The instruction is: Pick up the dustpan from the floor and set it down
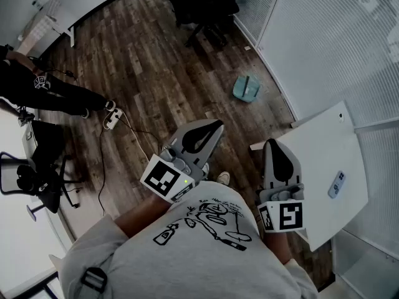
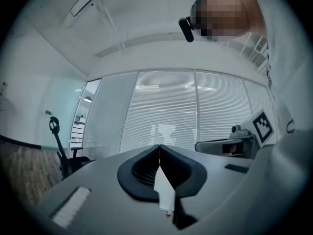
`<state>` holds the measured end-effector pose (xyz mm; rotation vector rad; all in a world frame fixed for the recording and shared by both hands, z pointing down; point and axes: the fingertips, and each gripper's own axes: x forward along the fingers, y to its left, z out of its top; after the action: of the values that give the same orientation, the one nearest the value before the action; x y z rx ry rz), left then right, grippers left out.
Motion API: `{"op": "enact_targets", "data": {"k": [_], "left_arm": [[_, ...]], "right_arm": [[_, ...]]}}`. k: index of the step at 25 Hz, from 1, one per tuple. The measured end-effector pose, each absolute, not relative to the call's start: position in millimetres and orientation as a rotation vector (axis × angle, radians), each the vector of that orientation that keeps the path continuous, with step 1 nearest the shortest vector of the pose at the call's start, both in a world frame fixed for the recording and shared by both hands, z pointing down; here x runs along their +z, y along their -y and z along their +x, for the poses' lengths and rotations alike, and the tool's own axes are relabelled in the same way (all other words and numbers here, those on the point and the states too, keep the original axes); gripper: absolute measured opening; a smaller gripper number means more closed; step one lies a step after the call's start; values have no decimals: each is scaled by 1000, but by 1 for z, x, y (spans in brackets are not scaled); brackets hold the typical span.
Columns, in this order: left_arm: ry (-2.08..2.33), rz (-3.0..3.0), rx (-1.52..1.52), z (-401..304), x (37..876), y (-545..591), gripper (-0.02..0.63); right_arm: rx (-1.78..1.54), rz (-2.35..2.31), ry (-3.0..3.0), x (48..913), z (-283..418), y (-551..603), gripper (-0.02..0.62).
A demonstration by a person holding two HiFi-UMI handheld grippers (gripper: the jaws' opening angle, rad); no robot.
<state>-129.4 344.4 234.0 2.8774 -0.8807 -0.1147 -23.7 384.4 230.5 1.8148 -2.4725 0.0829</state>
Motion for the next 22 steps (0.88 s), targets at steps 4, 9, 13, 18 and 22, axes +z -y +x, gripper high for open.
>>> {"op": "enact_targets", "data": {"k": [4,9,13,18,22], "left_arm": [[856,2882,-109,-130,232,-346,3],[840,2879,-106,-141,234,-343,3],[847,2882,-108,-156,233,-339,2],[838,2869,-114,-181,236,-332,3],[821,2868,-104,-199,245,-328,3]], "right_arm": [[87,1819,2467,229,-28,-383,5],[115,1818,2491,230,-40,-376,6],[125,1824,2475,232,-54,-372,6],[147,1835,2450,236,-77,-368,6],[164,1841,2431,244,-96,-369,5]]}}
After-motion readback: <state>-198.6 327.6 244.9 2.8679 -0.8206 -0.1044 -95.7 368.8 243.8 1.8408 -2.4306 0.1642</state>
